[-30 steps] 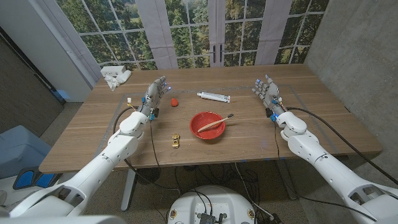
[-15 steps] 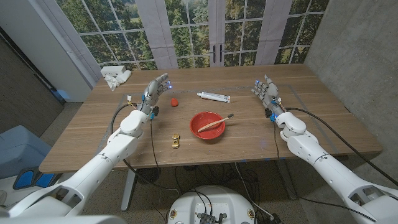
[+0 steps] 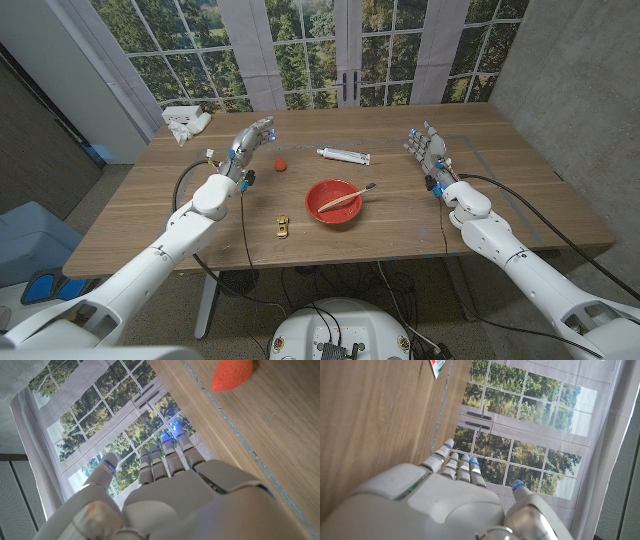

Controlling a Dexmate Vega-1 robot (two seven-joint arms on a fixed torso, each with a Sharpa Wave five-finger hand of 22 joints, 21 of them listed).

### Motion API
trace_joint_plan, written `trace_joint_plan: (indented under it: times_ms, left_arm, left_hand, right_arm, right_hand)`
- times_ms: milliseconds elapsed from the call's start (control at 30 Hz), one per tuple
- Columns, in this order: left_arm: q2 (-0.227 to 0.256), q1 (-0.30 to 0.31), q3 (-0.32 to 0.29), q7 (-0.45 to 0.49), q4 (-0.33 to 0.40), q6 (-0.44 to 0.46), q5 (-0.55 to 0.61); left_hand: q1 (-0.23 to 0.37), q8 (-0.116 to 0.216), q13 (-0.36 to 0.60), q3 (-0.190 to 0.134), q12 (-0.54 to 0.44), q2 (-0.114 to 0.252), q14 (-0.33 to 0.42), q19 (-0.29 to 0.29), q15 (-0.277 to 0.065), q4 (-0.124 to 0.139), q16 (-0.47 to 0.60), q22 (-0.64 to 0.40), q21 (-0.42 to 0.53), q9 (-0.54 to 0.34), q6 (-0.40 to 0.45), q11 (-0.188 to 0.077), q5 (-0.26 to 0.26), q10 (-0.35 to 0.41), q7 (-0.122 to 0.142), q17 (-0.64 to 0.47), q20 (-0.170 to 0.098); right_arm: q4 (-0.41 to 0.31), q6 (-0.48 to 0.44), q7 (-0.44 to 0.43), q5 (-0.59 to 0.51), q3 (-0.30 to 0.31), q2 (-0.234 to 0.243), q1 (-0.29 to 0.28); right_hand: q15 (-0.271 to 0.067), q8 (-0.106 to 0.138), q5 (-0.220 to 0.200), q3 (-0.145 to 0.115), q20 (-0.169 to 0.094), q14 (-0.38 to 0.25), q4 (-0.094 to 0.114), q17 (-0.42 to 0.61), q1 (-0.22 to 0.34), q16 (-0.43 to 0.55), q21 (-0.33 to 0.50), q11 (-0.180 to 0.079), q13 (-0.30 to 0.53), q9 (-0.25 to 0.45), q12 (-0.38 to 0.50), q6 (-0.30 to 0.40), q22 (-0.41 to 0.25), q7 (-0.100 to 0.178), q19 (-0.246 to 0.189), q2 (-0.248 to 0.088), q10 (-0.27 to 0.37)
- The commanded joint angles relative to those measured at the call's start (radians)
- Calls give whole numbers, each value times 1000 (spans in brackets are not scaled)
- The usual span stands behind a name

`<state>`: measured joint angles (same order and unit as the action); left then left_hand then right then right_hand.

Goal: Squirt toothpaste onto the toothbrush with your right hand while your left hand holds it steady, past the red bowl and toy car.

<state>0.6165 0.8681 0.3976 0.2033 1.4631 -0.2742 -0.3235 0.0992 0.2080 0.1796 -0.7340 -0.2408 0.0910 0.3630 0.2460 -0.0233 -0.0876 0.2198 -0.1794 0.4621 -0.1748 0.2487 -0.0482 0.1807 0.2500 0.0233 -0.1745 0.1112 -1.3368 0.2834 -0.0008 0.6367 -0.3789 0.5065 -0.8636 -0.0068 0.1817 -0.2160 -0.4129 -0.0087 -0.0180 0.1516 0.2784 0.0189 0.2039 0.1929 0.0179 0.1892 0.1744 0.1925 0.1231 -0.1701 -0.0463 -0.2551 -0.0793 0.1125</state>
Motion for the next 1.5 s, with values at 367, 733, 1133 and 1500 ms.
trace_joint_plan:
  times_ms: [367,733,1133,1500]
  left_arm:
    - [77,20,19,27,133,77,139]
    - [129,29,26,9,209,131,204]
    - [178,45,29,0,290,176,276]
    - [201,44,34,-23,325,177,323]
  left_hand:
    - [8,1,5,-7,-2,3,15,14,-6,-12,-1,-3,-2,-5,16,-4,-2,22,-5,-4,0]
    - [1,-3,6,-13,4,28,14,16,-5,-3,-3,-4,-6,-6,18,2,-2,23,-9,-11,3]
    - [-9,-6,6,-12,8,37,12,17,-5,7,-5,-4,-8,-6,19,2,-3,24,-9,-14,3]
    - [-20,-7,7,-20,12,74,11,18,-5,35,-4,-5,-12,-8,27,-4,0,32,-11,-21,9]
  right_arm:
    - [-67,22,-42,-10,13,12,-61]
    - [-77,38,-45,-17,15,14,-73]
    - [-97,48,-58,-24,20,18,-90]
    - [-124,46,-82,-28,27,22,-112]
  right_hand:
    - [4,7,-3,-2,7,-4,-7,-2,5,3,5,5,4,3,4,6,-2,-6,-2,-37,2]
    - [6,7,-2,-2,7,-5,-8,-4,5,3,5,4,4,3,4,7,-2,-6,-3,-37,2]
    - [6,7,-1,-2,6,-3,-8,-6,4,3,4,3,4,3,3,7,-2,-7,-3,-37,2]
    - [6,7,-1,-2,7,-3,-9,-8,5,3,4,4,4,3,3,7,-2,-7,-3,-36,3]
